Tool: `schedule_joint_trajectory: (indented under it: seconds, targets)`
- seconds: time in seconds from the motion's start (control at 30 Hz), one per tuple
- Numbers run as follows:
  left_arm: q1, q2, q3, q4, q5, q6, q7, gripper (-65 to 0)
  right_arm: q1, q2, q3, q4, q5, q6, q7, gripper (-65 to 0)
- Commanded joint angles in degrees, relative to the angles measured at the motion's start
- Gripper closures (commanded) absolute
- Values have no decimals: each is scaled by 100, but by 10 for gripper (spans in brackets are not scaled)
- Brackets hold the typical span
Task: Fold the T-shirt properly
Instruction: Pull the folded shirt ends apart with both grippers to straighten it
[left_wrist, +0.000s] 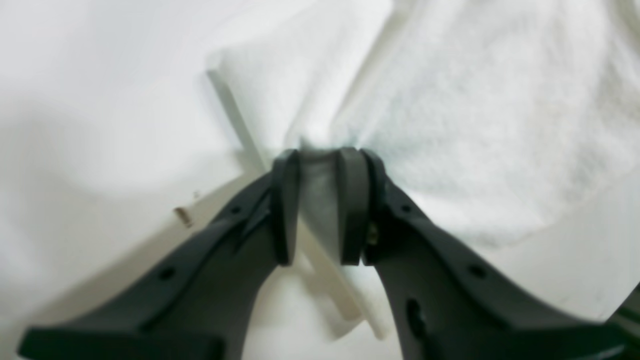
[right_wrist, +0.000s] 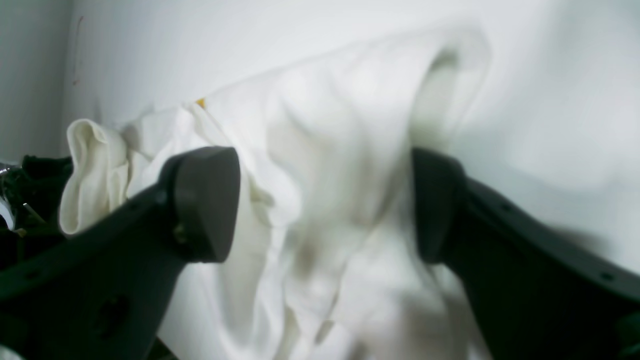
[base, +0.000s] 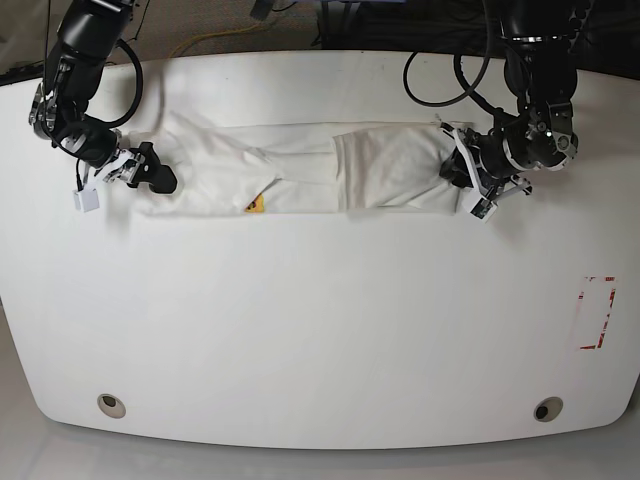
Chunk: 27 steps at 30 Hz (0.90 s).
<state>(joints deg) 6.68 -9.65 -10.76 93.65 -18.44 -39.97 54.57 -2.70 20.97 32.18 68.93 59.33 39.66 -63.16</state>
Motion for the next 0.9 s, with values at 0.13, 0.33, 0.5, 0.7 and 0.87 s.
schedule_joint_trajectory:
  seconds: [0.13,0.33,0.5,0.7,0.87]
  targets:
    - [-39,-94,-36,90,37,-3,25,-113,63,254,575,101,93,34,25,-493]
    - [-39,-94,-36,90,37,-3,25,-113,-16,501,628,74,85,34,25,-493]
    - [-39,-94,-36,90,37,-3,25,-113,-130,404,549,74,85,34,34,-493]
    - [-39,-94,-36,99,37,-3,25,-113,-139,149,188,83,85,34,52,-491]
    - [-39,-94,-36,108,37,-3,25,-113,-148,-80,74,101,85,34,61,-490]
